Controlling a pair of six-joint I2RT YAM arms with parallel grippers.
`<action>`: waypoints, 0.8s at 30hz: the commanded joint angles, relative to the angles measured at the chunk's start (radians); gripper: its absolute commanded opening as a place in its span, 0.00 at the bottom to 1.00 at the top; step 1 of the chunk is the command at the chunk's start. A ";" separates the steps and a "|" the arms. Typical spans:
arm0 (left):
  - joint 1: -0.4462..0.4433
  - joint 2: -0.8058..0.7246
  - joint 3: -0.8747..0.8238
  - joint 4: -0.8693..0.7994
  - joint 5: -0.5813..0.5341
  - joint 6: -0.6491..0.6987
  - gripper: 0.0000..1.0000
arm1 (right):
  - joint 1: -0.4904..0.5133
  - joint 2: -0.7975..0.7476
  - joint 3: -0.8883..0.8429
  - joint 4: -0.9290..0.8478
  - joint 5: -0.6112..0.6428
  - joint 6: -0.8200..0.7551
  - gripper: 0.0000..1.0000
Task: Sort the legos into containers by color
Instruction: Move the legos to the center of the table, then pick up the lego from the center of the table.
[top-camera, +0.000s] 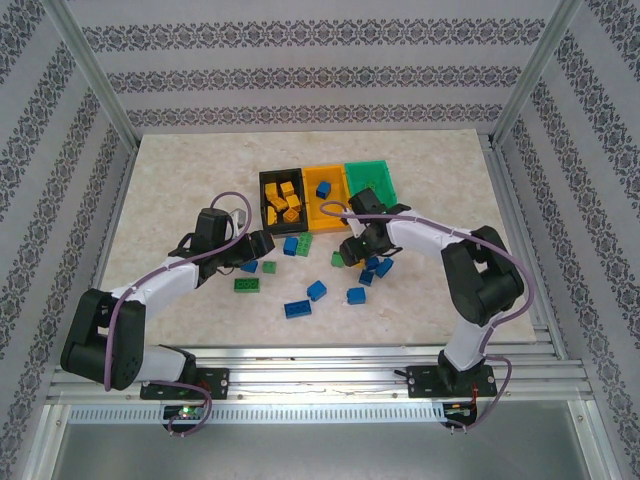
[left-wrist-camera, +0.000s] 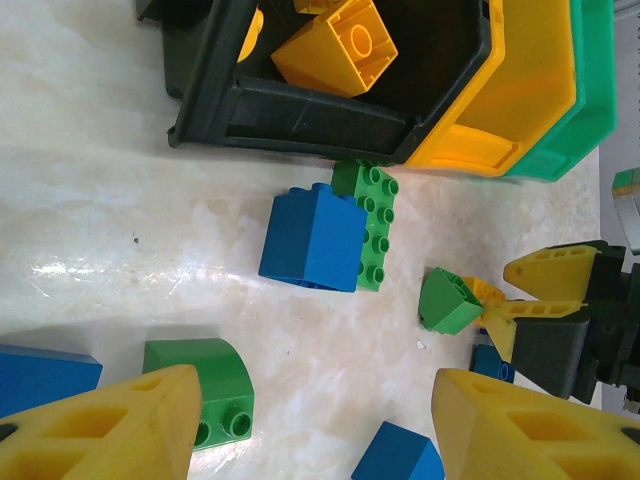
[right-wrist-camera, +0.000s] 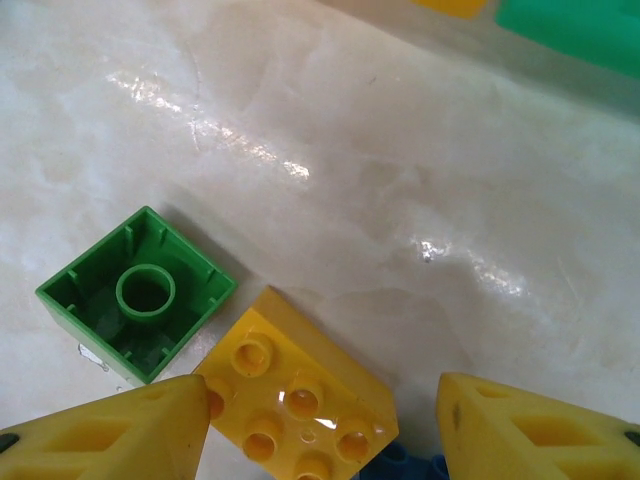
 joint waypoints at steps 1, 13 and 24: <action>0.011 -0.010 -0.011 0.031 0.007 -0.004 0.62 | 0.010 0.055 0.015 -0.068 0.027 -0.069 0.62; 0.011 0.003 -0.015 0.059 0.021 -0.020 0.62 | -0.016 -0.016 0.011 -0.060 -0.135 -0.099 0.62; 0.012 0.003 -0.018 0.065 0.023 -0.021 0.62 | -0.013 -0.013 0.003 -0.085 -0.127 -0.129 0.63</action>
